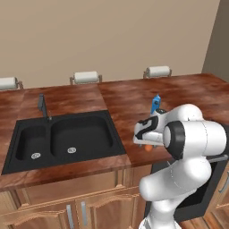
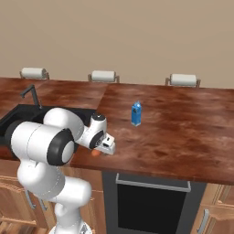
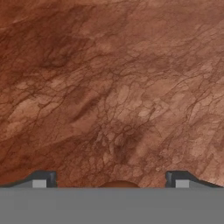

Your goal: Gather the eggs and milk located in the vicinity of the sink area and place them right next to the bowl.

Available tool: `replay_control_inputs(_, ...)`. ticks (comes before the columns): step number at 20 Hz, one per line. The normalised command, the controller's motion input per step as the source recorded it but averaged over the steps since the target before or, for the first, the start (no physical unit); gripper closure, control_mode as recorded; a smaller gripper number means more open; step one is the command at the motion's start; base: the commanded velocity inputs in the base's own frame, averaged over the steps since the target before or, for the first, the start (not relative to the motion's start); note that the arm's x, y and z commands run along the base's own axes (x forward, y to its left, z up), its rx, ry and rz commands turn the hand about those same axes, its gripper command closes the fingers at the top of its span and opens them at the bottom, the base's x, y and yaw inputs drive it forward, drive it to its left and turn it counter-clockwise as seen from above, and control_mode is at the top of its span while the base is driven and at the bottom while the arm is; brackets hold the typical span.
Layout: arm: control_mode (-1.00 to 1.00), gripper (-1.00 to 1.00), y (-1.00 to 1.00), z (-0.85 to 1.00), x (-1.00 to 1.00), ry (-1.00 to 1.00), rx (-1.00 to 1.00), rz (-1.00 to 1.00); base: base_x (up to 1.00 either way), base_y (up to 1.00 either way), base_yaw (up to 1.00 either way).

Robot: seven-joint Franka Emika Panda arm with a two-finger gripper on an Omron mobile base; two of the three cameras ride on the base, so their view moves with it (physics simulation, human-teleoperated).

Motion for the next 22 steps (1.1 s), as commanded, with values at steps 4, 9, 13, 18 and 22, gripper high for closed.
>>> replay_control_inputs(4,-1.0,-1.0,0.0,-0.11,0.0,0.01,0.0,0.0,0.0,0.0,0.0)
replay_control_inputs(9,-1.0,-1.0,0.0,-0.06,-0.02,0.01,0.0,0.0,0.0,0.0,0.0)
replay_control_inputs(13,-1.0,-1.0,0.0,-0.02,-0.07,0.0,0.0,0.0,0.0,0.0,0.0)
replay_control_inputs(18,-1.0,-1.0,0.0,0.0,-0.16,0.0,0.0,0.0,0.0,0.0,0.0)
replay_control_inputs(22,-1.0,-1.0,0.0,0.0,-0.13,0.0,0.0,0.0,0.0,0.0,0.0)
